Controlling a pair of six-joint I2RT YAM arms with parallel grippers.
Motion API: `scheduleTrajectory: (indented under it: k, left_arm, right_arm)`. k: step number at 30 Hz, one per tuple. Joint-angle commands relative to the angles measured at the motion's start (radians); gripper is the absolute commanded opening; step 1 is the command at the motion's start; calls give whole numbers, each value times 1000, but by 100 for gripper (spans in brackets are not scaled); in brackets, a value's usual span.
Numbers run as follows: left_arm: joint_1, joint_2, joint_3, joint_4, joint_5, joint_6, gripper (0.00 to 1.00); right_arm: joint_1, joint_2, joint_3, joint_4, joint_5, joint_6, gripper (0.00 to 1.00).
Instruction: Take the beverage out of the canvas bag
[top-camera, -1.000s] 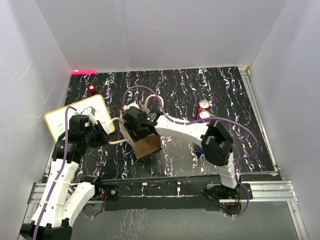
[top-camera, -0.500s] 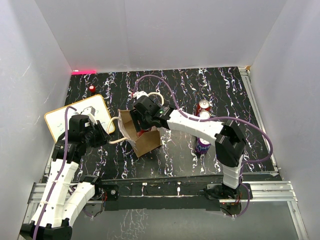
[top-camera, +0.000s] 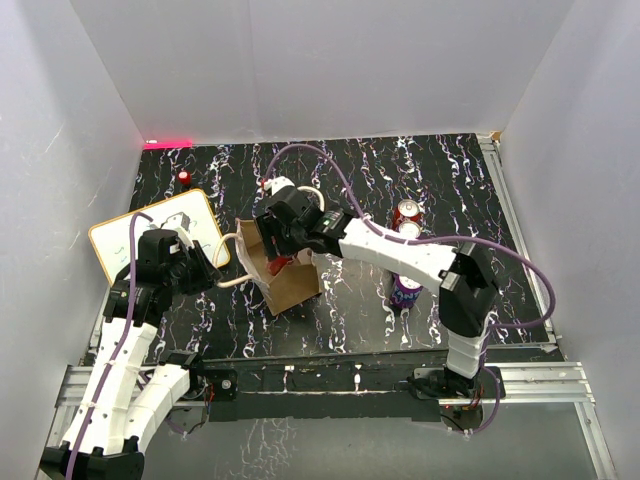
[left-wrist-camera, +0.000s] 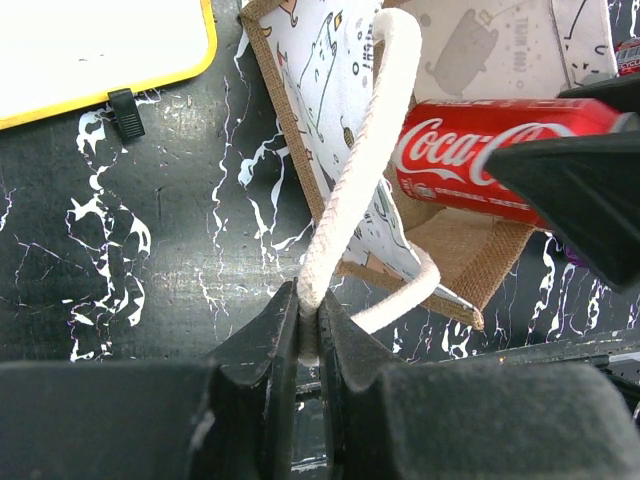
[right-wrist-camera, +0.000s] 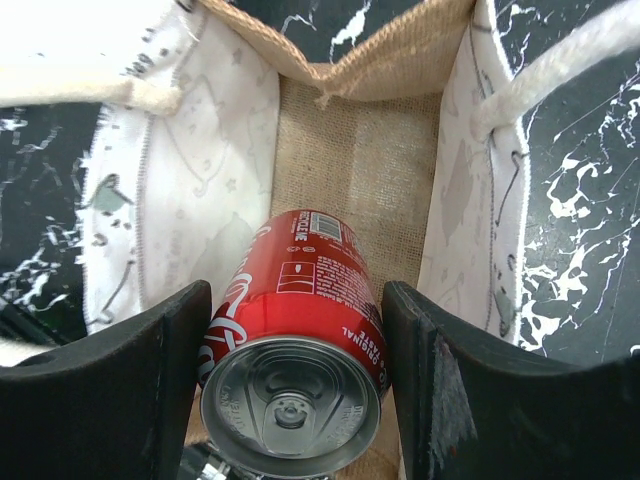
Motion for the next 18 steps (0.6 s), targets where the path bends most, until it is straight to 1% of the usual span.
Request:
scheduleTrajectory:
  k: [1, 8, 18]
  left_arm:
    - [6, -7, -6, -6, -17, 0, 0]
    - [6, -5, -6, -6, -17, 0, 0]
    - [6, -5, -6, -7, -16, 0, 0]
  right_arm:
    - [1, -174, 29, 183, -19, 19, 7]
    - [-2, -329, -78, 289, -34, 50, 7]
    - [-9, -522, -177, 306, -5, 53, 7]
